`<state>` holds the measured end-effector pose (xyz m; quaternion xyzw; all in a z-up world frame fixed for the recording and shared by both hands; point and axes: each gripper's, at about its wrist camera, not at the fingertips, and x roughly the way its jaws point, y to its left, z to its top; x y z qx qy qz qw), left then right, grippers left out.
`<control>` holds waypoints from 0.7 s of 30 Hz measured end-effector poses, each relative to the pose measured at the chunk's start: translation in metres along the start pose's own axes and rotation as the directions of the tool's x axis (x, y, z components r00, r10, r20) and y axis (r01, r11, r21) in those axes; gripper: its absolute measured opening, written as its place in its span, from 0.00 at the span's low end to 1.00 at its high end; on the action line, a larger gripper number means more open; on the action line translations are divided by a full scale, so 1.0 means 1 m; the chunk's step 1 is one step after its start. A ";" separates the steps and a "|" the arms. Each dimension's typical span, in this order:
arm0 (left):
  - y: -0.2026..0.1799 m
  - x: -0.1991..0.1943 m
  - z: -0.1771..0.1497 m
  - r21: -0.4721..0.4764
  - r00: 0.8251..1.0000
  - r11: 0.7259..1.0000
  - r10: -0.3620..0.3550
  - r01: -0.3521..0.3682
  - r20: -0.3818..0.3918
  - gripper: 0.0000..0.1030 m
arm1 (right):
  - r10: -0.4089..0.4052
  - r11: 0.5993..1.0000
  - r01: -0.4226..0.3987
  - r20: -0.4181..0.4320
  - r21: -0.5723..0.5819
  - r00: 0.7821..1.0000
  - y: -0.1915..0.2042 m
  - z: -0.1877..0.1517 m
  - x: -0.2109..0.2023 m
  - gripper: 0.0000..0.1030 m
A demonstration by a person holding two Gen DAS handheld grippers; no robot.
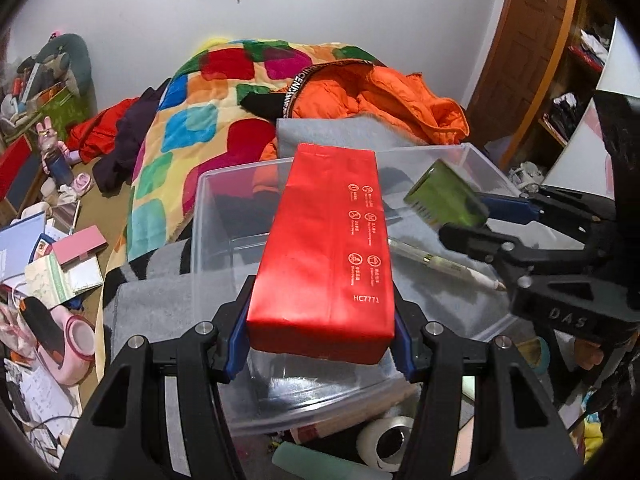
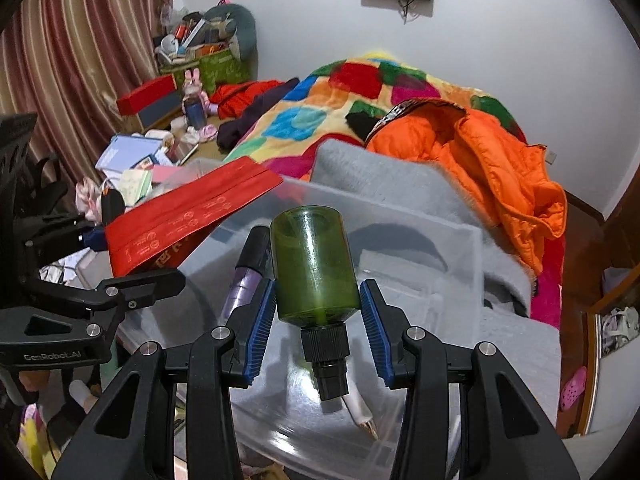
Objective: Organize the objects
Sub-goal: 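Lower the red packet and green bottle into the clear box, open both tools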
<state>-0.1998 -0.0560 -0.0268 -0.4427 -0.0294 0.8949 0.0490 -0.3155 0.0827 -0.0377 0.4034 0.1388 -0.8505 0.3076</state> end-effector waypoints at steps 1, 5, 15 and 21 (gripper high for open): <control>-0.001 0.001 0.001 0.007 1.000 1.000 0.000 0.000 -0.005 0.55 | -0.001 1.000 0.001 -0.011 -0.005 1.000 0.001 0.000 0.003 0.39; -0.005 0.007 0.002 0.024 1.000 1.000 -0.009 0.010 -0.027 0.55 | -0.006 1.000 0.004 -0.046 -0.027 0.999 0.005 -0.003 0.011 0.39; -0.003 0.004 0.002 -0.002 0.999 1.000 -0.030 0.030 -0.038 0.56 | 0.024 1.000 -0.023 -0.077 0.012 0.997 -0.001 -0.004 0.016 0.39; 0.002 -0.012 0.002 -0.032 0.999 0.999 -0.043 0.043 -0.006 0.60 | 0.001 1.000 0.000 -0.055 0.003 0.998 0.004 -0.005 0.004 0.40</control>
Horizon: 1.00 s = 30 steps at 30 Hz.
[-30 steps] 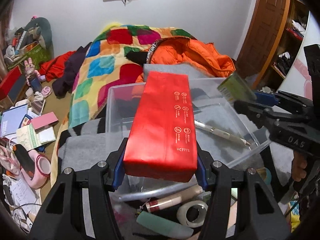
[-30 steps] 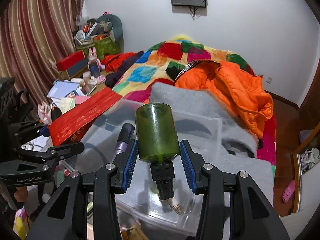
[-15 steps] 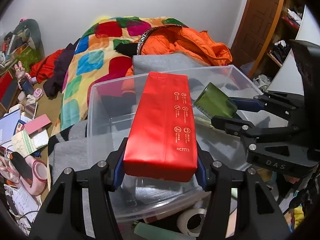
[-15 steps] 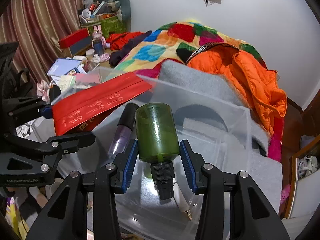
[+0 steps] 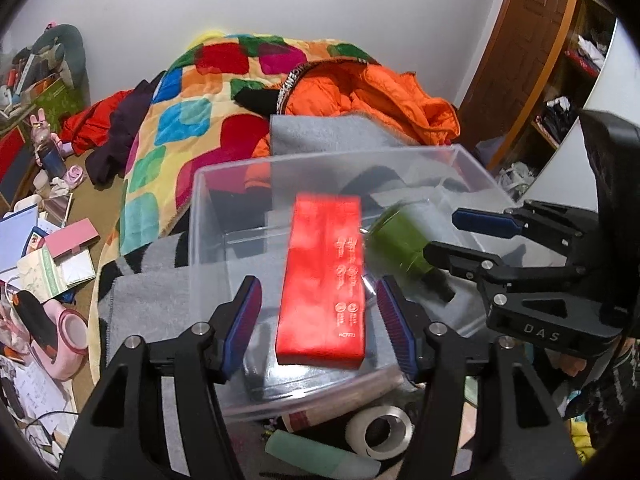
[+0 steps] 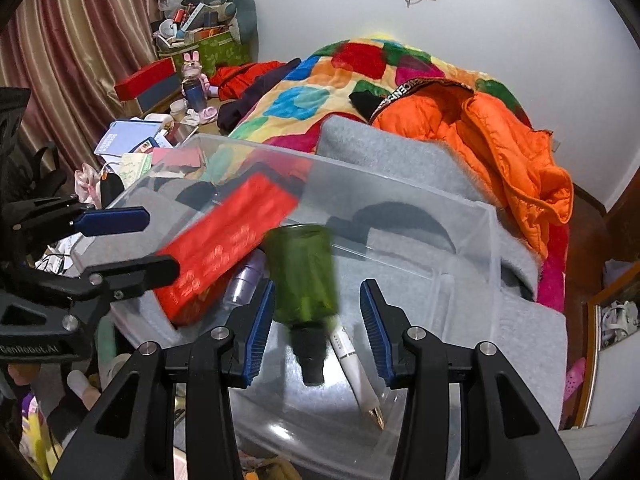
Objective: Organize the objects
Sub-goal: 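Lower the red packet and green bottle into the clear box, open both tools, then grasp the white cup-shaped cap with the left tool while the right tool grasps the beige block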
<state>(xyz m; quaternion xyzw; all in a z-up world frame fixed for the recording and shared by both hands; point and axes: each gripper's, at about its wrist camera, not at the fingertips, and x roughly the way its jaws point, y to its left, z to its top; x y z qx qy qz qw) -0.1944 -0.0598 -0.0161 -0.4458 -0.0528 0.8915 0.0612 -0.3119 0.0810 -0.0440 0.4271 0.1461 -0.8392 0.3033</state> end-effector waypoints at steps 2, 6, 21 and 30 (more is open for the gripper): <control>0.000 -0.010 0.000 -0.004 1.000 1.000 0.005 -0.005 0.022 0.65 | -0.006 1.000 0.006 0.018 0.002 1.000 0.001 -0.001 -0.008 0.43; 0.000 -0.031 -0.003 -0.008 0.998 1.000 0.019 -0.019 0.063 0.72 | -0.015 1.000 0.014 0.055 0.016 0.998 0.000 -0.003 -0.026 0.50; 0.002 -0.060 -0.055 -0.025 0.993 0.995 0.095 -0.094 0.063 0.87 | -0.056 0.996 0.043 0.177 0.078 0.983 -0.005 -0.044 -0.091 0.64; -0.013 -0.049 -0.106 0.008 0.996 0.996 0.091 -0.091 0.003 0.87 | -0.056 0.992 0.041 0.123 0.121 0.991 -0.004 -0.094 -0.084 0.64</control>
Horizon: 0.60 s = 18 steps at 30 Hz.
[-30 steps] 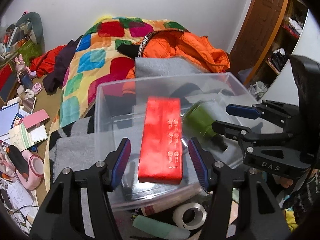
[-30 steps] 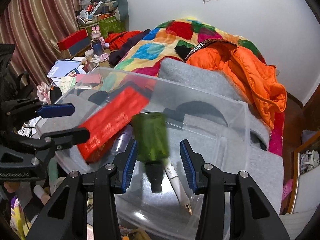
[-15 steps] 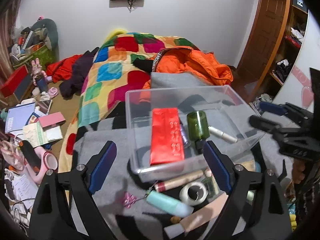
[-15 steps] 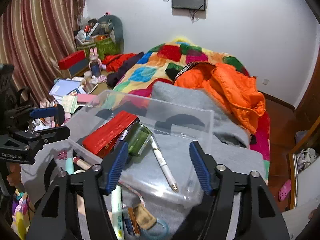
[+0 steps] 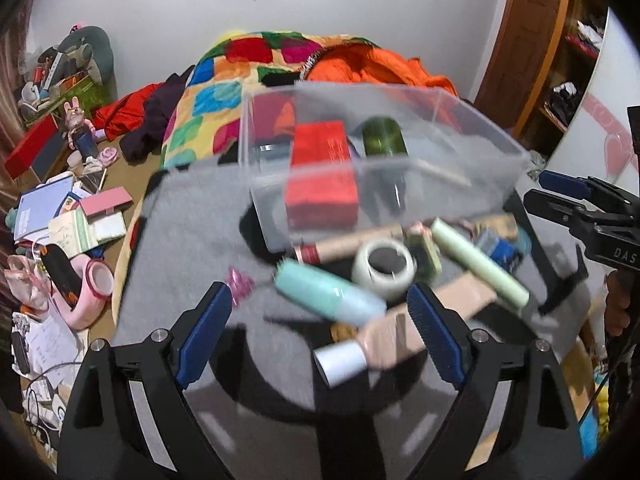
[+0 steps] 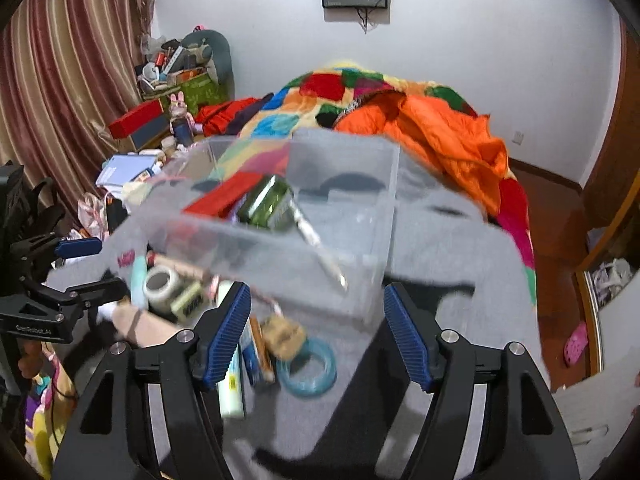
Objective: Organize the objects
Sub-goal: 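Grasp the white cup-shaped cap with the left tool while the right tool grasps the beige block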
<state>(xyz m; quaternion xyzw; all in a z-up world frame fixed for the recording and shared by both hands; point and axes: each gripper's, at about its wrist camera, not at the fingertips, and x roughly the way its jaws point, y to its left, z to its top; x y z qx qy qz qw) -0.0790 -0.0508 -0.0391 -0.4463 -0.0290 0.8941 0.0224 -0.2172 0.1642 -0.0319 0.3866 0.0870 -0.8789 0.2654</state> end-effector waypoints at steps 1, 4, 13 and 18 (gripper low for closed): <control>-0.001 0.001 -0.005 0.000 1.000 1.000 -0.003 0.003 -0.004 0.87 | 0.003 1.000 -0.003 -0.009 0.006 1.000 -0.001 -0.005 0.001 0.64; -0.002 0.003 -0.016 -0.006 1.000 1.000 -0.003 0.003 -0.012 0.87 | 0.017 0.999 -0.016 -0.029 0.036 0.999 -0.005 -0.019 0.004 0.63; -0.004 0.007 -0.036 -0.055 0.998 0.997 -0.054 0.053 -0.011 0.66 | 0.064 0.996 -0.059 -0.070 0.066 0.996 -0.006 -0.022 0.023 0.44; -0.009 0.003 -0.038 -0.050 0.997 0.996 -0.078 0.079 0.016 0.46 | 0.090 0.994 -0.085 -0.083 0.065 0.992 0.000 -0.017 0.033 0.32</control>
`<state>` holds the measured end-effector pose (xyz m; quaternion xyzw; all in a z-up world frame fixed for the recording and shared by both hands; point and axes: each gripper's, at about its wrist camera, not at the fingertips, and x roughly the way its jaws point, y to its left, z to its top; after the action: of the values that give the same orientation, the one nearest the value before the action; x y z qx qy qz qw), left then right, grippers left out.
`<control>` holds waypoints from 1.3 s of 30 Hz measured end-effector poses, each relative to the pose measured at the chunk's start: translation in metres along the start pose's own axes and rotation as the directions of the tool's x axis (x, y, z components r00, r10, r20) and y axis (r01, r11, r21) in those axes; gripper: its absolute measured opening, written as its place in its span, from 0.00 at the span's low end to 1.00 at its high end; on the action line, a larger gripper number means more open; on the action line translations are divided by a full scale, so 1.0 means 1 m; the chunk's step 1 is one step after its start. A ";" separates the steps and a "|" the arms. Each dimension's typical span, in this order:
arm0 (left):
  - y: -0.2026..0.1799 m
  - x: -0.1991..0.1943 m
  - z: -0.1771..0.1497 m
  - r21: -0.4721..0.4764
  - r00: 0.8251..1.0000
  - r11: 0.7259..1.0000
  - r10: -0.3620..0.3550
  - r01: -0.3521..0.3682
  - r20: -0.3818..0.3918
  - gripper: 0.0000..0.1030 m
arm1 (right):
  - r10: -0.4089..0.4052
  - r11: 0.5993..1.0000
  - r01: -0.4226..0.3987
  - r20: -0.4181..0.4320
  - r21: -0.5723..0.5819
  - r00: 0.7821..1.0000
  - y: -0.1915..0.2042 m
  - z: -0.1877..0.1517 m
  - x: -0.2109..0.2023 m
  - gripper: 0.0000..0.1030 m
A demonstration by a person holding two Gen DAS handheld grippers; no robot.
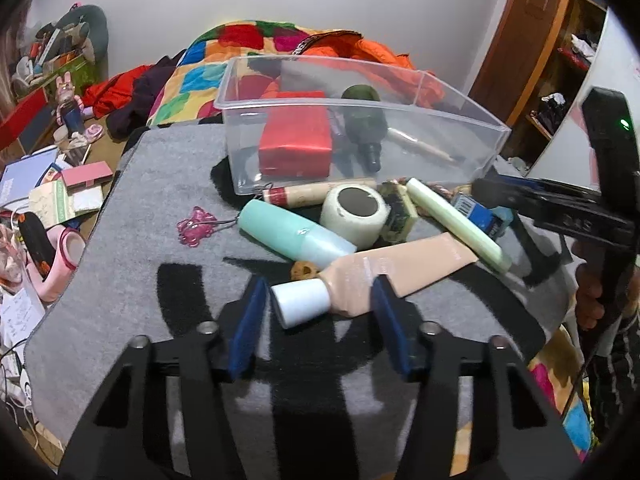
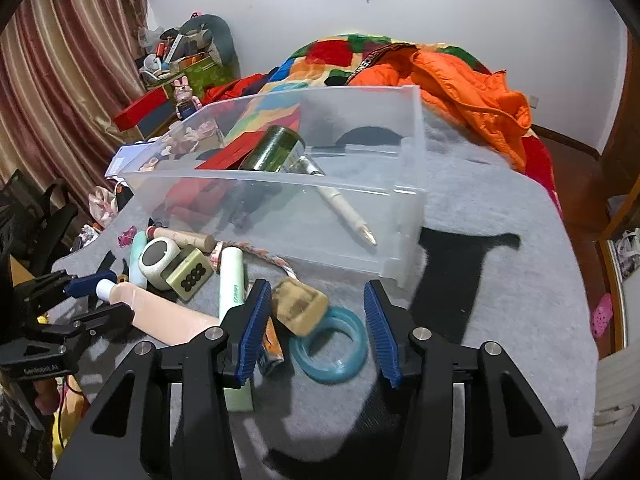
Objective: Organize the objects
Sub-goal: 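Grasp the white cup-shaped cap with the left tool while the right tool grasps the beige block, then drop the white cap and beige block into the clear box, open both tools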
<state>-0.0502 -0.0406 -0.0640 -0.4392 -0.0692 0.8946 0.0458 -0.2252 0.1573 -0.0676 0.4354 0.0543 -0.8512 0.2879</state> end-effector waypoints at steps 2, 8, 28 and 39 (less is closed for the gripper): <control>-0.002 -0.003 -0.002 0.005 1.000 1.000 0.009 -0.009 0.011 0.39 | 0.019 1.000 -0.019 -0.011 0.001 1.000 0.001 0.001 0.003 0.24; -0.001 -0.012 -0.005 -0.012 1.000 1.000 -0.005 0.005 0.021 0.36 | 0.055 0.998 -0.055 0.008 -0.017 0.998 0.007 -0.001 -0.005 0.11; -0.010 -0.065 0.023 0.026 0.985 0.999 0.030 -0.034 0.172 0.33 | 0.068 0.997 -0.073 0.141 0.029 0.988 -0.002 -0.002 -0.062 0.09; -0.010 -0.075 0.046 0.025 0.978 1.000 0.003 -0.009 0.211 0.25 | 0.085 0.996 -0.092 0.209 0.020 0.974 0.005 0.013 -0.082 0.09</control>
<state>-0.0402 -0.0457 0.0240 -0.3416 -0.0610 0.9370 0.0410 -0.1945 0.1854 0.0047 0.3502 -0.0084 -0.8791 0.3232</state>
